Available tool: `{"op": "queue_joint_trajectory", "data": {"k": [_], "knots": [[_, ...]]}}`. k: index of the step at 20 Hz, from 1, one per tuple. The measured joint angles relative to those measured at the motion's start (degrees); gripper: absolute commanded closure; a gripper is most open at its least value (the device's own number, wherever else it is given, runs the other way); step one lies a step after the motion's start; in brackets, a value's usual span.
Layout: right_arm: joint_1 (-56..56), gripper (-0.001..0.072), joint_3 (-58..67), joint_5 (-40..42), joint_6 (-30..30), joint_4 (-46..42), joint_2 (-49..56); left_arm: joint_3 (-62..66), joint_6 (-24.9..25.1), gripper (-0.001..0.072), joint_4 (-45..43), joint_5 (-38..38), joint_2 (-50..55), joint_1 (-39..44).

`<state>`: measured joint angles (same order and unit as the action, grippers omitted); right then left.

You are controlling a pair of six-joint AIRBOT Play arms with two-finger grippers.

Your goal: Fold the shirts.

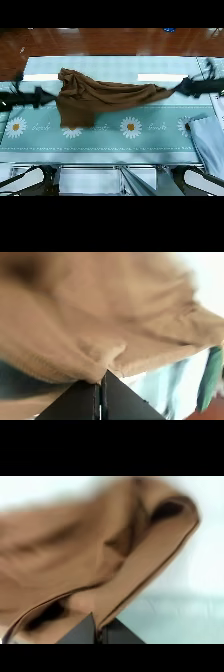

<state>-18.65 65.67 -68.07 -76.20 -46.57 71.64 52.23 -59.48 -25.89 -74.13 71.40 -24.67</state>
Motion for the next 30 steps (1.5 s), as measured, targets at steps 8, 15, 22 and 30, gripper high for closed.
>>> {"op": "queue_joint_trajectory", "data": {"k": [8,15,22,30], "knots": [[-0.7,0.0672,32.4,-5.6,-4.4,-2.5,-14.5,26.8,-2.9,0.0695,5.1,3.3,-20.9,-4.2],[-1.8,0.0672,39.9,-7.8,-7.3,-15.1,-34.1,40.9,-14.2,0.0695,-15.4,12.7,-40.8,-3.0],[-0.1,0.0672,40.7,-14.5,-10.5,-23.1,-46.4,45.9,-26.6,0.0695,-46.9,9.6,-52.0,13.1],[0.2,0.0672,29.2,-18.9,-14.1,-25.1,-48.4,39.0,-33.9,0.0694,-59.7,-3.7,-49.3,18.2]]}}
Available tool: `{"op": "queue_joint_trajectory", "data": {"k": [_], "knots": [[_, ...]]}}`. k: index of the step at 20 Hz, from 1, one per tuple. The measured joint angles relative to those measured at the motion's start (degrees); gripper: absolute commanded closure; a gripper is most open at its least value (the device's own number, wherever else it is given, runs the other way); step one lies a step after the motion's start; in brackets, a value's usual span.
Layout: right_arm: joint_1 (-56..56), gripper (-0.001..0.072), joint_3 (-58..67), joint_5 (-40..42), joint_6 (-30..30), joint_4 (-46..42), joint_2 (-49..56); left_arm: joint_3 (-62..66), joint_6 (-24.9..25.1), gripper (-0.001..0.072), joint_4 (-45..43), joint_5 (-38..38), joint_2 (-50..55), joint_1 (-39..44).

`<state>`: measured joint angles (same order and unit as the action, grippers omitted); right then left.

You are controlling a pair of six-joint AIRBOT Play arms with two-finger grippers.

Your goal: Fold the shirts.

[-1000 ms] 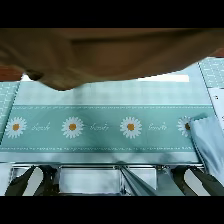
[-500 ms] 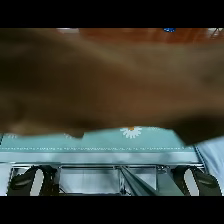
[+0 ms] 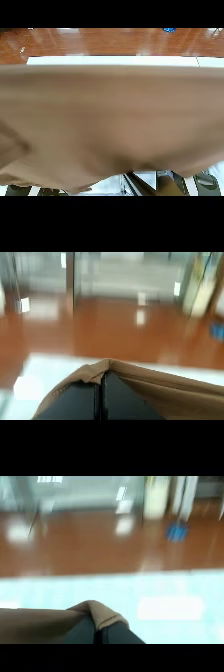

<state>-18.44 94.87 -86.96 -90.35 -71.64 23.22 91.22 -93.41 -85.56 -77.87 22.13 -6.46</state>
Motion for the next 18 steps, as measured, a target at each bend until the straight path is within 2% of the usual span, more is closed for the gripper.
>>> {"op": "queue_joint_trajectory", "data": {"k": [3,5,9,14,18], "knots": [[0.0,0.0672,-12.3,0.7,1.2,4.0,2.2,-7.3,1.0,0.0694,4.0,-0.1,6.2,0.3],[0.0,0.0672,-20.3,4.1,3.0,5.1,5.2,-12.1,2.0,0.0694,6.1,3.1,12.0,0.3],[0.1,0.0672,-29.5,13.3,7.5,7.5,18.4,-16.8,3.6,0.0695,8.6,10.4,28.4,0.5],[0.1,0.0672,-29.5,23.1,13.6,14.9,42.0,-12.8,4.3,0.0694,10.4,20.4,51.7,1.4],[0.1,0.0672,-22.5,27.5,14.9,19.8,57.5,-4.2,1.5,0.0694,12.2,23.5,66.6,1.7]]}}
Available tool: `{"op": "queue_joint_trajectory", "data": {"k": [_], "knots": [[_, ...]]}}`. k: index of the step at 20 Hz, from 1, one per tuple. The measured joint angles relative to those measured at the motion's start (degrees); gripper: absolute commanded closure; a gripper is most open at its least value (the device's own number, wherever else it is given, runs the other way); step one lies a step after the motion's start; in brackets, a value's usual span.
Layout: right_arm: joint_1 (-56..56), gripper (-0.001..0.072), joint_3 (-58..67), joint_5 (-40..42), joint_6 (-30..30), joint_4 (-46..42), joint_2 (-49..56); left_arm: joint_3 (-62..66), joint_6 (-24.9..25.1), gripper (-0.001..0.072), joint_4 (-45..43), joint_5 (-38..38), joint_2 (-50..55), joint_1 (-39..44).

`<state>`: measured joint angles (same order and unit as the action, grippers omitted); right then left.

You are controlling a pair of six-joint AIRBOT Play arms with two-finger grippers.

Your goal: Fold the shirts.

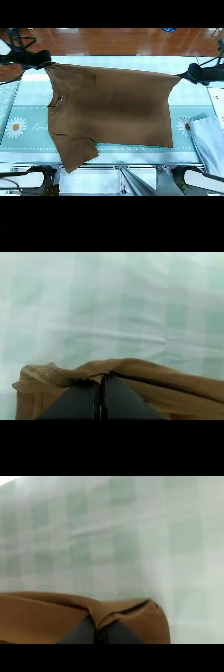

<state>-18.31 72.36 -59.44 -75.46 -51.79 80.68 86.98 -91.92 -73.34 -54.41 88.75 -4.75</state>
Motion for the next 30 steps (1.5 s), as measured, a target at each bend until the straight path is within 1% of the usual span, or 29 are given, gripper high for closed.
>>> {"op": "queue_joint_trajectory", "data": {"k": [3,5,8,11,13,16,20,28,29,30], "knots": [[0.3,0.0672,5.1,1.3,-0.7,1.7,6.7,4.4,-0.8,0.0694,2.3,0.1,6.7,0.0],[0.9,0.0672,6.9,1.0,-1.1,2.0,8.9,5.9,-0.3,0.0694,3.4,-0.6,8.7,-0.1],[1.4,0.0672,8.2,-2.2,-1.2,-0.5,10.4,6.8,2.1,0.0694,3.5,-5.5,10.1,-1.2],[1.5,0.0672,8.5,-8.0,-1.1,-5.7,10.9,6.5,6.6,0.0694,3.3,-13.6,10.7,-2.4],[1.6,0.0672,7.5,-11.5,-1.0,-8.3,11.1,4.6,9.7,0.0694,3.0,-18.8,10.9,-2.6],[1.6,0.0672,4.3,-14.1,-1.0,-10.3,11.2,-0.2,12.3,0.0694,2.9,-23.1,11.0,-2.5],[1.6,0.0672,1.0,-14.9,-1.0,-10.1,11.2,-4.5,13.7,0.0694,2.7,-25.5,11.0,-2.5],[1.6,0.0671,-0.3,-17.1,-1.0,-9.9,11.2,-6.1,14.3,0.0694,2.8,-27.4,11.1,-2.9],[1.6,0.0655,-0.3,-17.4,-1.0,-9.9,11.2,-6.1,14.3,0.0687,2.8,-27.6,11.1,-3.0],[1.6,0.0488,-0.3,-17.6,-1.0,-9.9,11.2,-6.1,14.3,0.0562,2.8,-27.7,11.2,-3.0]]}}
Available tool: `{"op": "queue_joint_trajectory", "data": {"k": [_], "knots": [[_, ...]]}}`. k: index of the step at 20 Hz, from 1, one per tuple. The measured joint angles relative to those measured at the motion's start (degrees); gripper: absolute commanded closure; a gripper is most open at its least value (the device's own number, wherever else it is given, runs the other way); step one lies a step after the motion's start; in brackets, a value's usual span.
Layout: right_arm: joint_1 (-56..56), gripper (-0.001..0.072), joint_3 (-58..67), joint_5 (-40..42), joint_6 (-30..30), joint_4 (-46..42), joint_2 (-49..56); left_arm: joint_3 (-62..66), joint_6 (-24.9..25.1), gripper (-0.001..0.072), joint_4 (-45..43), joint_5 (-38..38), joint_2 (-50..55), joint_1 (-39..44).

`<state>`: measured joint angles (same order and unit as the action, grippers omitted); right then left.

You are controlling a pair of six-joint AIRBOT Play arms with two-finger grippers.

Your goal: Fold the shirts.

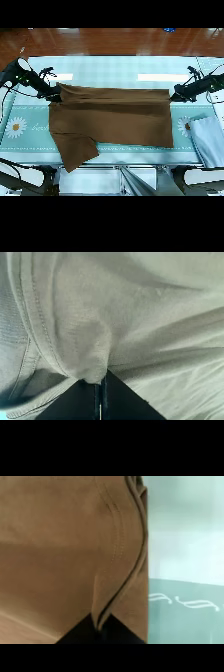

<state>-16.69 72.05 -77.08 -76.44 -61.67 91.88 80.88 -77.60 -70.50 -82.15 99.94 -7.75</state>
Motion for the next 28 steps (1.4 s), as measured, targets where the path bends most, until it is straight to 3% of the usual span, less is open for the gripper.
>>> {"op": "queue_joint_trajectory", "data": {"k": [1,2,7,11,14,21,28], "knots": [[0.0,0.0301,0.0,-0.3,-0.2,0.0,0.0,0.0,-0.2,0.0247,0.0,-0.4,0.0,0.0],[0.0,0.0305,0.0,-0.4,-0.8,0.0,0.0,0.0,-0.6,0.0200,-0.2,-0.8,0.1,-0.1],[0.0,0.0305,0.1,-4.9,-2.1,1.5,-1.9,0.2,-2.3,0.0201,-0.1,-5.2,-1.1,-0.1],[0.0,0.0306,-1.0,-5.1,-2.9,1.3,-10.1,-4.0,-3.0,0.0201,0.0,-4.5,-8.6,-1.4],[0.0,0.0306,-5.2,-3.1,-2.3,3.3,-19.5,-14.6,-3.3,0.0201,0.2,-2.2,-17.7,-6.3],[0.0,0.0305,-21.9,-0.2,0.5,9.7,-42.4,-41.8,-1.0,0.0201,6.5,6.0,-35.1,-27.5],[0.0,0.0305,-27.1,0.7,0.7,13.3,-50.1,-52.6,3.4,0.0201,10.5,7.3,-37.3,-30.4]]}}
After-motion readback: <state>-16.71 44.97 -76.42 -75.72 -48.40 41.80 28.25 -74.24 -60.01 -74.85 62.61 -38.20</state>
